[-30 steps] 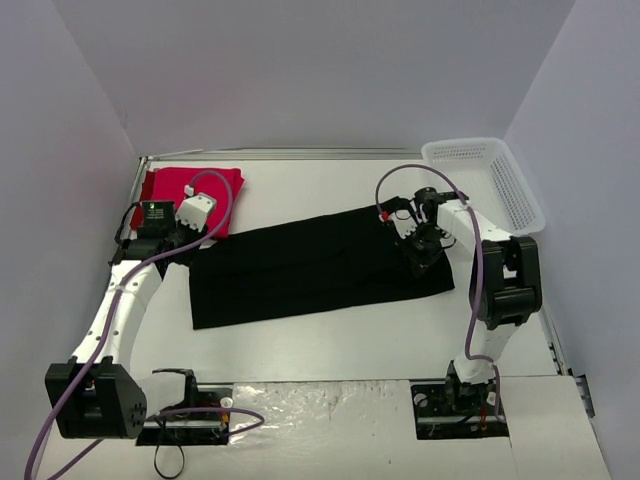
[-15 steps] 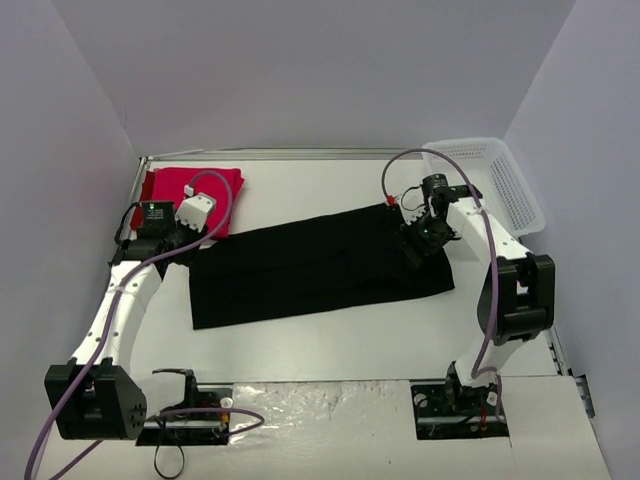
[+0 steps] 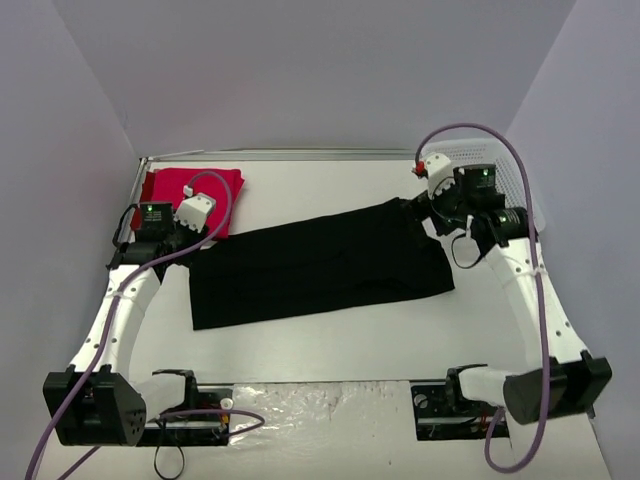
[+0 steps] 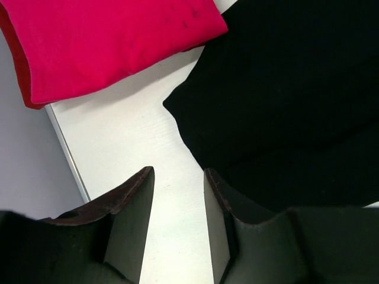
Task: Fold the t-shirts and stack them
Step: Rotate the tshirt 90 degrees
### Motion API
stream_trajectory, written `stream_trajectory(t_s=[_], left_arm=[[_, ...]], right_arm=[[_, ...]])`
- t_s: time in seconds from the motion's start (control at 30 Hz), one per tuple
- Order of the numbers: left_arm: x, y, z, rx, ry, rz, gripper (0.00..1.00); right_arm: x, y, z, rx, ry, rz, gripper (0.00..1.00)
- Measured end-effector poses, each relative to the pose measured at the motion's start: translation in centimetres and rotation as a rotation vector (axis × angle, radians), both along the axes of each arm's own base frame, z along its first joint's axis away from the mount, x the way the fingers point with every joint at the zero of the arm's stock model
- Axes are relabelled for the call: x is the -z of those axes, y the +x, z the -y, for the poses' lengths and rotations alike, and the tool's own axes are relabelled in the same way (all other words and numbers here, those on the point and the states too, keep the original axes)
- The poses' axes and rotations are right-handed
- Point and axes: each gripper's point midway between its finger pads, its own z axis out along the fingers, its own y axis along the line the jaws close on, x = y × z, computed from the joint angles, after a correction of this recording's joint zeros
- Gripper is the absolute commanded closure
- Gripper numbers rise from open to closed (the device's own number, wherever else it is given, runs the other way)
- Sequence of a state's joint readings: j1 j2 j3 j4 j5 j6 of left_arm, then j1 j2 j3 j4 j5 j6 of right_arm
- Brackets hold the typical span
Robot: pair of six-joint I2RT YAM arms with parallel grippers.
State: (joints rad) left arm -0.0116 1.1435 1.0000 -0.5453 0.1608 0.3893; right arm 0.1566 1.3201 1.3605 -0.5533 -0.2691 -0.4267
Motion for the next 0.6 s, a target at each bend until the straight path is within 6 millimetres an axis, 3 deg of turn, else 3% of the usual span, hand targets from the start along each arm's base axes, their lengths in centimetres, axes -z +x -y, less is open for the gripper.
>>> stream_trajectory(t_s=[0.07, 0.1, 0.2, 0.27, 0.37, 0.43, 0.6], left_arm=[[-0.1, 0.0, 0.0, 0.0, 0.0, 0.003, 0.61], [-0.1, 0.0, 0.0, 0.001, 0.0, 0.005, 0.6], [-0.1, -0.1, 0.0, 0.001, -0.001, 0.006, 0.6], [0.1, -0.3, 0.1, 0.004, -0.004, 0.004, 0.59], [0.1, -0.3, 0.2, 0.009, -0.008, 0.005, 0.55], [0.1, -0.3, 0.3, 0.013, -0.012, 0.006, 0.52], [0.2, -0.6, -0.3, -0.006, -0.017, 0.008, 0.5]], right_arm=[[0.1, -1.5, -0.5, -0.039, 0.023, 0.019, 0.55], [0.4, -1.8, -0.8, -0.056, 0.028, 0.012, 0.96], [3.3, -0.9, -1.4, -0.055, 0.028, -0.078, 1.0], [6.9, -0.1, -1.4, -0.046, 0.01, -0.172, 1.0], [11.1, -1.4, -1.0, -0.034, -0.024, -0.297, 1.0], [11.8, -2.0, -0.7, -0.028, -0.041, -0.327, 1.0], [13.0, -1.5, -0.4, -0.015, -0.063, -0.351, 1.0]])
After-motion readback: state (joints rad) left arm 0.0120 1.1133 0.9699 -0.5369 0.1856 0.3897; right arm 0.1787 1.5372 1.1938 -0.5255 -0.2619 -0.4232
